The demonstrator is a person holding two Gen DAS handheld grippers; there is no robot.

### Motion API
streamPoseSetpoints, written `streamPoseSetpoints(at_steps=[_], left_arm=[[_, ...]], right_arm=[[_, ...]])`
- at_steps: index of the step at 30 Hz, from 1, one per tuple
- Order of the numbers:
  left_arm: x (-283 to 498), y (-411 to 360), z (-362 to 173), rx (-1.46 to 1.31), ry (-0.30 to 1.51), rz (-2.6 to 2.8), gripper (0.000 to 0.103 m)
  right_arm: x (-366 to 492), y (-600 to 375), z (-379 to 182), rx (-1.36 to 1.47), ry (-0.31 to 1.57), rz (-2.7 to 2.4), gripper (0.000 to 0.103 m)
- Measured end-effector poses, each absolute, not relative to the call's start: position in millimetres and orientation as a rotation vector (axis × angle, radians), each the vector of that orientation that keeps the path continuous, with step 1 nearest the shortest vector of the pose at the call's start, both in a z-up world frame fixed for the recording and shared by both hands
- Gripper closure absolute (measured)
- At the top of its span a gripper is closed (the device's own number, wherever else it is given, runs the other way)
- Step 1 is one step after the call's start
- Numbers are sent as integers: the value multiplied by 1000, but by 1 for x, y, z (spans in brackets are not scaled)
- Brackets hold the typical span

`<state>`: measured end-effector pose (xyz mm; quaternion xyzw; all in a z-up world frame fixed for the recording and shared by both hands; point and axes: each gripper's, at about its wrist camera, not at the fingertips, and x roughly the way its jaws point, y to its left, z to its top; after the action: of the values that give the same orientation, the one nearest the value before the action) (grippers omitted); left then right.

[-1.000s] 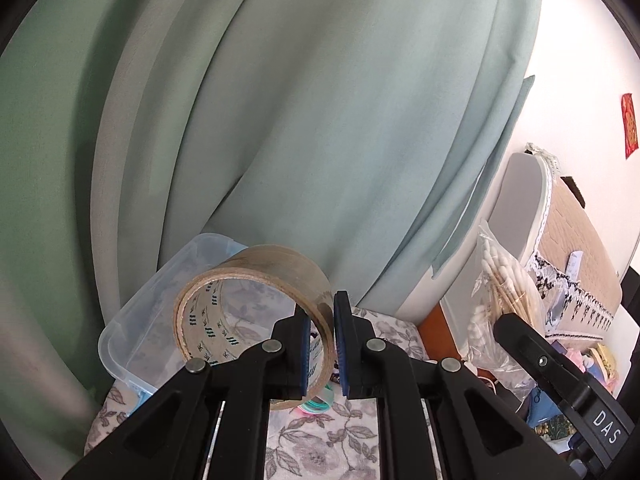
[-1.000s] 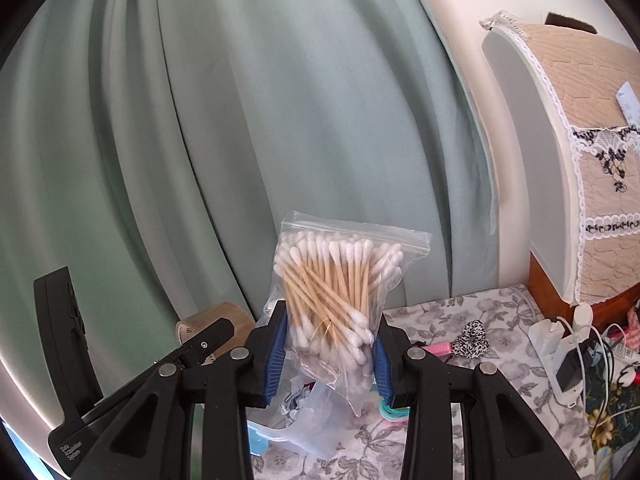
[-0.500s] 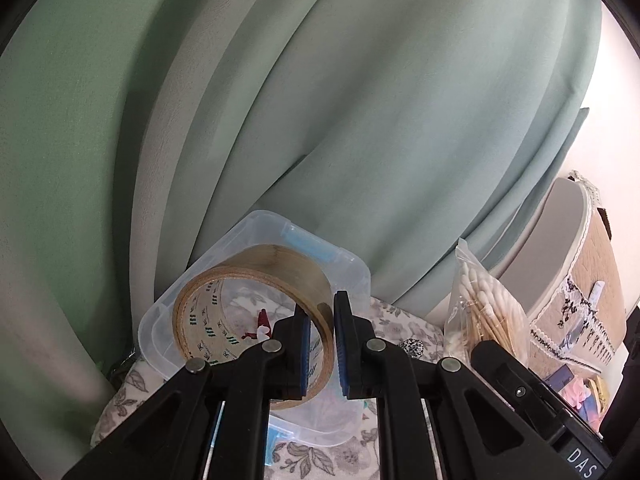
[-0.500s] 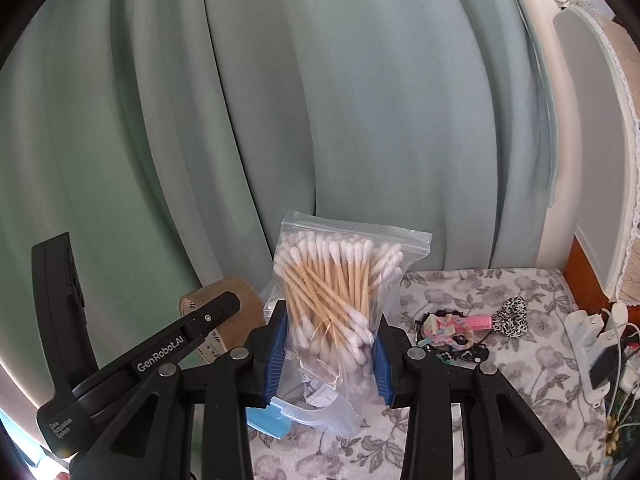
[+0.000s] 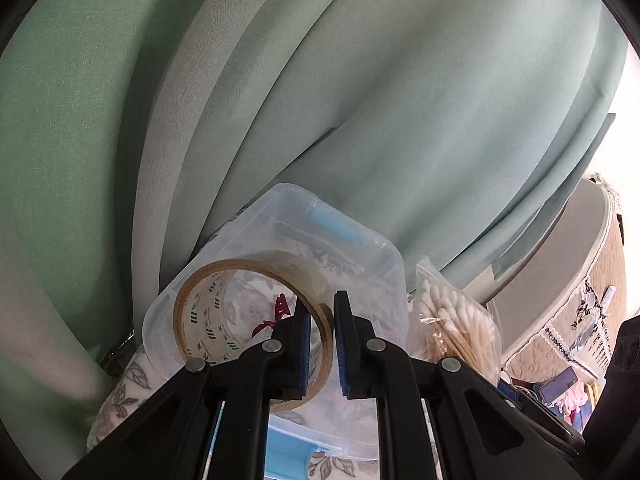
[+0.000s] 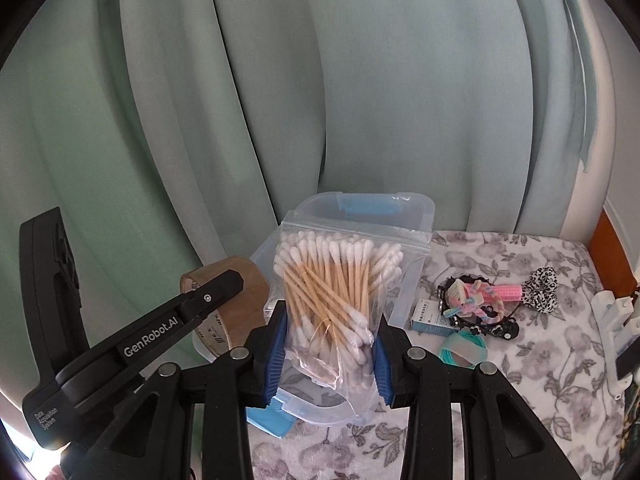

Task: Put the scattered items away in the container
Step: 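Carry the tape roll and cotton-swab bag with both tools over the bin, then open the right tool to drop the swab bag while the left tool releases the tape roll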

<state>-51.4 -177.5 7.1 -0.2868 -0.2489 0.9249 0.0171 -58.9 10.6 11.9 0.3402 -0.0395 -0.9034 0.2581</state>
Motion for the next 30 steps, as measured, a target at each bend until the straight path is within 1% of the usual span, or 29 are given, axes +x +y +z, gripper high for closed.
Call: streamPoseSetpoints(at_steps=[5,18,21,27,30], left_arm=[[-59,-177,-5,-927,-765,2853,92],[-69,-185,-19,-994,-762,2854,92],[-69,-186,-20,-1004,-767,2854,92],[-72,-189,-23,-1021,-785,2856,92],[-73,-190,-24,-1030,-795,2857,92]], right_arm=[[-67,4,-1,971,-98,-2423,63],[-76,-7,-22,1062,-80,-2365,63],[-78,-9,-27,1078,-78,-2352,61],[-80,-11,-34,1111,-73,-2341,60],[-81,-11,-34,1115,-73,-2344,53]])
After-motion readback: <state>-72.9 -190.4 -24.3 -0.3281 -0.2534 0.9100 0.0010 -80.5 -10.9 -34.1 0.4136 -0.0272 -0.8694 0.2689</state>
